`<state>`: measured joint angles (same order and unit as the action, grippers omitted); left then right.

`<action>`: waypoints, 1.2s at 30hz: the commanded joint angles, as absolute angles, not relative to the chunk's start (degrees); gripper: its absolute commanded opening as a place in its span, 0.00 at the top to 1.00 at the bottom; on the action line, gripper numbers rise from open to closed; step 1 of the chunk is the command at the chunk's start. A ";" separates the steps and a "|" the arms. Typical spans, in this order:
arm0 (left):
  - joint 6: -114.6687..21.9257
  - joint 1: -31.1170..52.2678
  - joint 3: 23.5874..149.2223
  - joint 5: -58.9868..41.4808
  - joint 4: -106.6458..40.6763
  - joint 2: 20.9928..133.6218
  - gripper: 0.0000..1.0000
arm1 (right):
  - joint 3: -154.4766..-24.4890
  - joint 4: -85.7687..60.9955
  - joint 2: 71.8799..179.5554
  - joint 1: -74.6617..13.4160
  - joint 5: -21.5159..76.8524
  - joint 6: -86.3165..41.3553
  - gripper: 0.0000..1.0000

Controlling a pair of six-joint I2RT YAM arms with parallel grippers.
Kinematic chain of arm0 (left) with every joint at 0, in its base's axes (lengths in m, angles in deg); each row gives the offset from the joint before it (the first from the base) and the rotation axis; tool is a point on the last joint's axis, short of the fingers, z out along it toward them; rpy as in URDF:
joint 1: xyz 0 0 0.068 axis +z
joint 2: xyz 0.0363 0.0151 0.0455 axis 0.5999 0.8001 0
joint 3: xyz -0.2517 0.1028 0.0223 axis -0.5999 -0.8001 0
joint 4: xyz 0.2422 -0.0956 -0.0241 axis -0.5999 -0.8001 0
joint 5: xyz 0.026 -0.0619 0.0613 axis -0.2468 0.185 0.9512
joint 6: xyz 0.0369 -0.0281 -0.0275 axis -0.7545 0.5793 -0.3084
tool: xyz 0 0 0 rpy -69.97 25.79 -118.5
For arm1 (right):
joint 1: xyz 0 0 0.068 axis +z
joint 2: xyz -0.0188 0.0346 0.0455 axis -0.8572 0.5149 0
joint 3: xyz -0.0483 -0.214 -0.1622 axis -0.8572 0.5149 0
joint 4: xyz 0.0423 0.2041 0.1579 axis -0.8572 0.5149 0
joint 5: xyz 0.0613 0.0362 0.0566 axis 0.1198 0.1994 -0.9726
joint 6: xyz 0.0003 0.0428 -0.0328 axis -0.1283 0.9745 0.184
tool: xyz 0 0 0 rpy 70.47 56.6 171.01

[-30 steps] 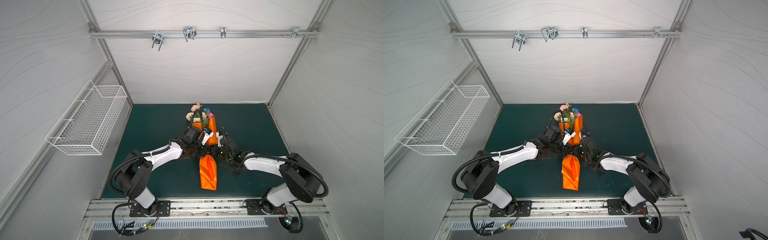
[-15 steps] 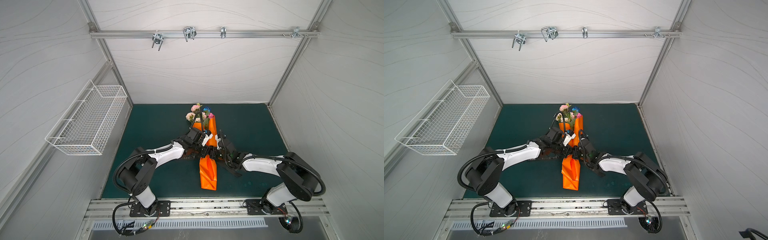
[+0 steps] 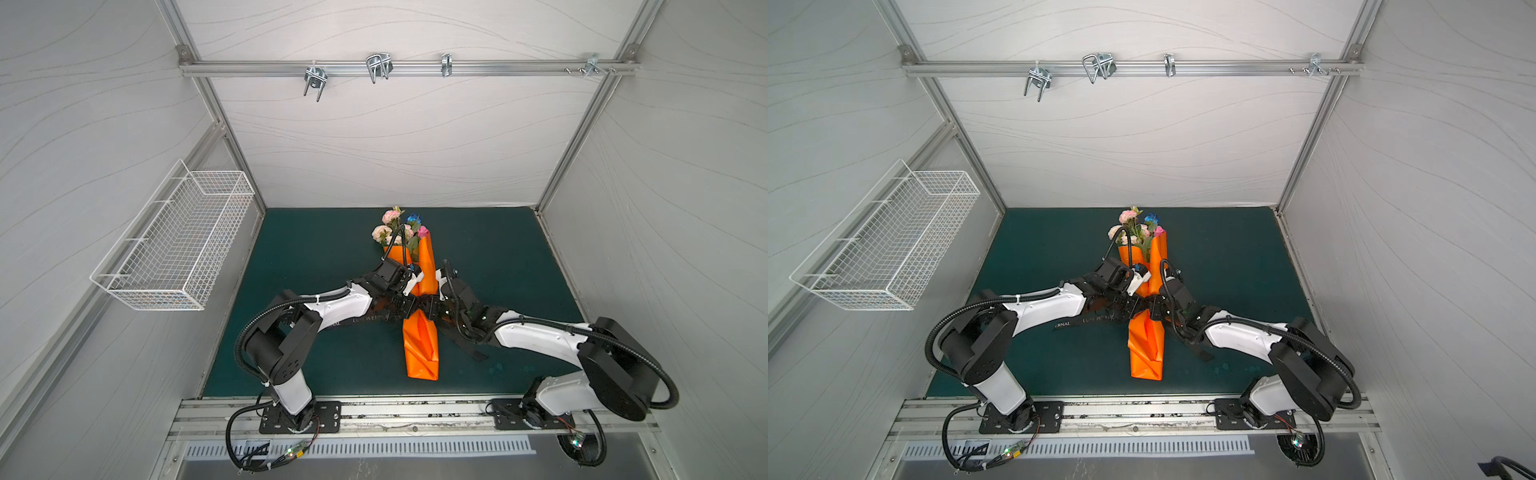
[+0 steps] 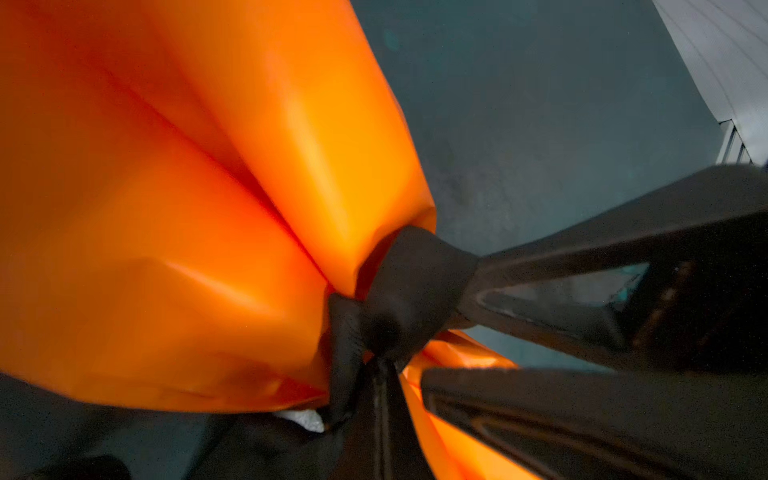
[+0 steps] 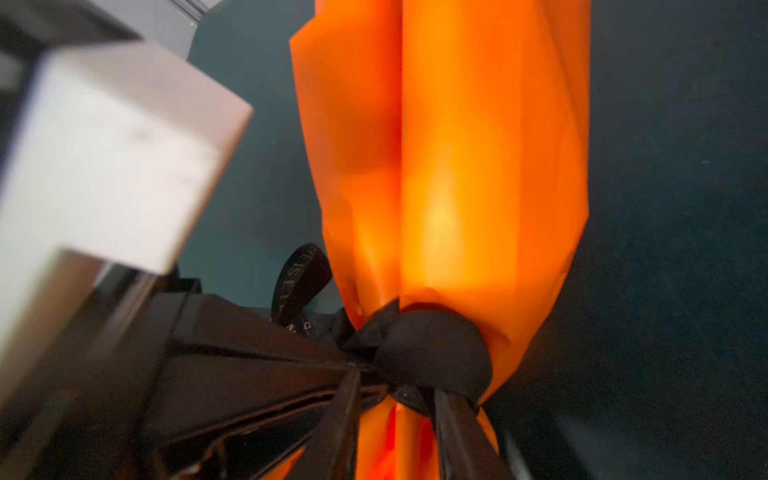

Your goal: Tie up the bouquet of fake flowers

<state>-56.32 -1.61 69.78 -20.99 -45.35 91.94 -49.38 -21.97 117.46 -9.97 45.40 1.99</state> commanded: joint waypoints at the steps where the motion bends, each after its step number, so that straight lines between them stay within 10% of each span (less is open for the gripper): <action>1: -56.56 -1.87 70.31 -20.21 -45.85 92.55 1.00 | -49.93 -18.42 114.46 -9.61 45.98 1.90 0.63; 14: -56.21 -1.96 67.99 -21.34 -43.02 91.01 1.00 | -55.89 -5.31 108.90 -14.21 42.11 -1.90 0.72; 36: -63.95 -2.14 67.84 -24.43 -45.72 90.35 1.00 | -73.04 8.67 129.46 -19.47 18.52 -13.47 0.86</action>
<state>-61.81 -1.70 66.65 -23.68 -44.28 90.25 -71.80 5.48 128.04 -19.15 22.08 -11.62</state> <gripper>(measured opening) 0.051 0.133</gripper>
